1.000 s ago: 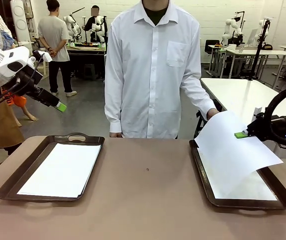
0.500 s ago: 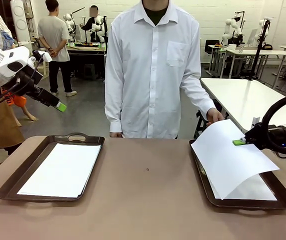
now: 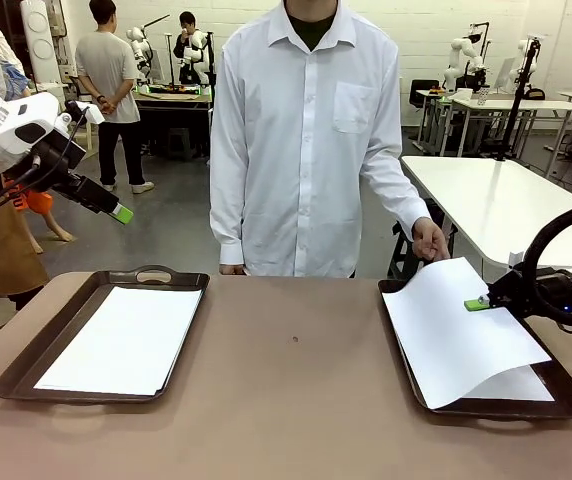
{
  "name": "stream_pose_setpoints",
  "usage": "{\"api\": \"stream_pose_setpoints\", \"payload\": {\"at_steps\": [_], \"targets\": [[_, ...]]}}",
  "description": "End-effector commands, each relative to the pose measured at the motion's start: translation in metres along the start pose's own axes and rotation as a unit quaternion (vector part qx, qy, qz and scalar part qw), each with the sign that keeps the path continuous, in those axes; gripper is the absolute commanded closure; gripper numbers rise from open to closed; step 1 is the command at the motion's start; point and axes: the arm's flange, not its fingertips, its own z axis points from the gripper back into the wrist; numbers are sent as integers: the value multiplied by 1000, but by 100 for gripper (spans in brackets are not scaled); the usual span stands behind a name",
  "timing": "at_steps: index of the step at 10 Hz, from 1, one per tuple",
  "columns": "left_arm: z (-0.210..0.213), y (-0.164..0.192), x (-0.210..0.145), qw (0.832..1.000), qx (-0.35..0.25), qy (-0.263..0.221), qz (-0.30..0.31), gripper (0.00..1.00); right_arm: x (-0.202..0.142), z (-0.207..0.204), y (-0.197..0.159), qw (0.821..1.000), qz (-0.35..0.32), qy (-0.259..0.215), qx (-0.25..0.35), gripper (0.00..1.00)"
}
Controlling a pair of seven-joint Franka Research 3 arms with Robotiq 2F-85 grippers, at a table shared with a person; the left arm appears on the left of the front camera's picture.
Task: Sort the A4 documents.
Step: Place the A4 Paper in the designated Handle tray.
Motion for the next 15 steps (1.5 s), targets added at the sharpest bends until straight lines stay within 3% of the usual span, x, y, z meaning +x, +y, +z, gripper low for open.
{"api": "stream_pose_setpoints", "payload": {"at_steps": [1, 3, 9, 15], "targets": [[1, 1, -1, 1000, -6, -3, -1, 0, -15, 3, 11, 998, 26, -17, -51, 99], [1, 1, -1, 1000, -6, -3, -1, 0, -17, 8, 16, 995, 36, -30, -84, 99], [1, 1, -1, 1000, -6, -3, -1, 0, -4, 6, 32, 982, 19, -4, -188, 99], [1, 1, -1, 1000, -6, -3, -1, 0, -5, 7, 37, 974, 12, -15, -226, 99]]}}
